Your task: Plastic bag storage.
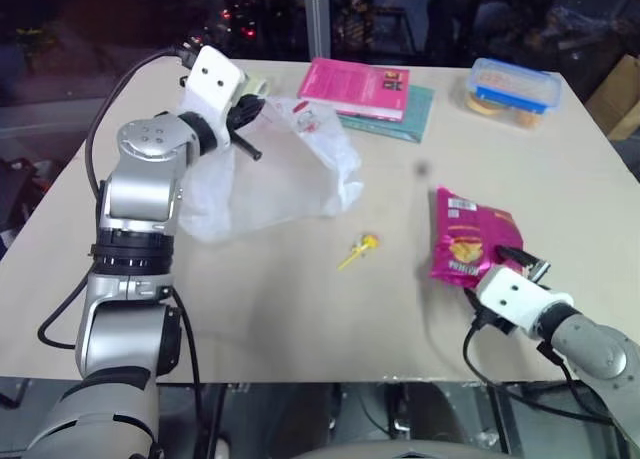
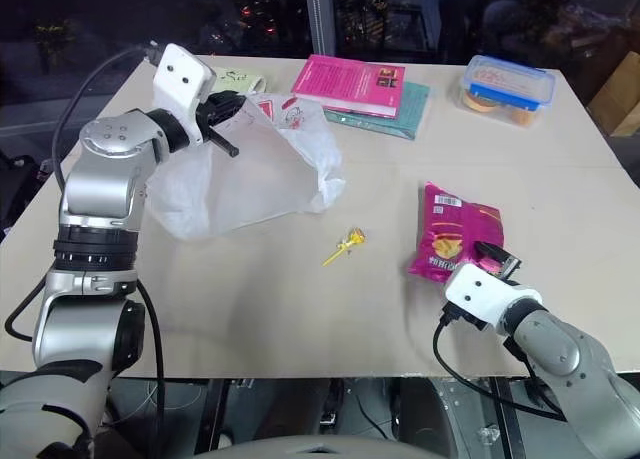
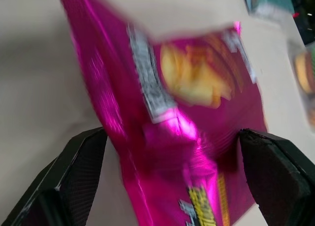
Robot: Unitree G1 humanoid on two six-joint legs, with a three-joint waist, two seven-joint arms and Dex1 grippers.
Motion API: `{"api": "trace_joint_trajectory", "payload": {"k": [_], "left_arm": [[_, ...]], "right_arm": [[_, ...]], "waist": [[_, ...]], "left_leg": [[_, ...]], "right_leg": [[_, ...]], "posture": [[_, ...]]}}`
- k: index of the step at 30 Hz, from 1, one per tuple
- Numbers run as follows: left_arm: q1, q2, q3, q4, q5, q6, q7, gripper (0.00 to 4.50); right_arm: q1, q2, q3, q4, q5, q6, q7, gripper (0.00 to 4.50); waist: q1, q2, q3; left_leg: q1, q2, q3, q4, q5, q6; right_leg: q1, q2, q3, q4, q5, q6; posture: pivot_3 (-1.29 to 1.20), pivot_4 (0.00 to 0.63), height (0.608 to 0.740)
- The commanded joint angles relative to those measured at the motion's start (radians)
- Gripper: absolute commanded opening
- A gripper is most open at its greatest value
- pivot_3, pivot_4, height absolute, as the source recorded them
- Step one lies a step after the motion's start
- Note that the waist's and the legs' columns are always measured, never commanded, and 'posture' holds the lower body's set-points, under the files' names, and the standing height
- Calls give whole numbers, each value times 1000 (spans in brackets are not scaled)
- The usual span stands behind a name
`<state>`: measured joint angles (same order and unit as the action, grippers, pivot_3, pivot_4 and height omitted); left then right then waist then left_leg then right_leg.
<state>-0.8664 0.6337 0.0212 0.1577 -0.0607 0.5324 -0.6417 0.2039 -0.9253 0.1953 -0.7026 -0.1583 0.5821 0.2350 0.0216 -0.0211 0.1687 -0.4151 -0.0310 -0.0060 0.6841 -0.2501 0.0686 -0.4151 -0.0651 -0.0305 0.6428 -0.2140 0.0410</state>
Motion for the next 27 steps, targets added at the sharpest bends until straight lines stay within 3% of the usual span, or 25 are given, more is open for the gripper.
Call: {"api": "trace_joint_trajectory", "payload": {"k": [1, 2, 5, 8, 12, 20, 24, 27], "left_arm": [[-16, -8, 5, -66, -4, 62, 30, 0], [-20, -15, 9, -67, -6, 76, 39, 0], [-38, -29, 20, -63, -18, 118, 54, 0], [-66, -42, 42, -38, -38, 166, 74, 0], [-106, -40, 50, 3, -54, 192, 82, 0], [-195, -25, 28, 105, -55, 191, 72, 0], [-229, -13, 22, 154, -54, 180, 60, 0], [-249, -12, 30, 169, -55, 220, 82, 0]], "right_arm": [[-13, 11, 1, 46, -96, -57, -5, 3921], [-11, 16, -5, 49, -101, -71, 4, 3820], [-16, 25, -22, 43, -143, -120, 12, 2253], [-34, 26, -46, -16, -157, -181, 51, 1376], [-93, 62, -92, -134, -84, -195, 143, 1376], [-366, 161, -247, -342, 315, 4, 353, 1376], [-453, 163, -239, -321, 368, 38, 377, 97], [-508, 215, -235, -340, 511, 73, 379, 37]], "waist": [[-3, 0, 0], [-4, 0, 0], [-6, 0, 0], [-6, 0, 0], [-6, 0, 0], [-6, 0, 1], [-4, 0, 1], [-7, 0, 1]], "left_leg": [[0, 0, 0, 0, 0, 0], [0, 0, 0, 0, 0, 0], [1, 0, 0, 0, 0, -1], [0, 0, -1, 0, 1, -1], [1, 0, -1, 0, 1, -1], [0, 0, -2, 0, 1, -2], [0, 0, -2, 0, 1, -2], [0, 0, -2, 0, 1, -2]], "right_leg": [[0, 1, 0, 0, 0, 0], [0, 0, 0, 0, 0, 0], [0, 1, 1, 0, 0, 0], [0, 1, 1, 0, 0, 0], [0, 1, 0, 0, 0, 0], [0, 1, -1, 0, 0, 0], [0, 0, -1, 0, 0, 0], [0, 0, 0, 0, 0, 0]], "posture": [[0, 150, 740], [0, 150, 740], [0, 150, 740], [0, 150, 740], [0, 150, 740], [0, 150, 740], [0, 150, 740], [0, 150, 740]]}}
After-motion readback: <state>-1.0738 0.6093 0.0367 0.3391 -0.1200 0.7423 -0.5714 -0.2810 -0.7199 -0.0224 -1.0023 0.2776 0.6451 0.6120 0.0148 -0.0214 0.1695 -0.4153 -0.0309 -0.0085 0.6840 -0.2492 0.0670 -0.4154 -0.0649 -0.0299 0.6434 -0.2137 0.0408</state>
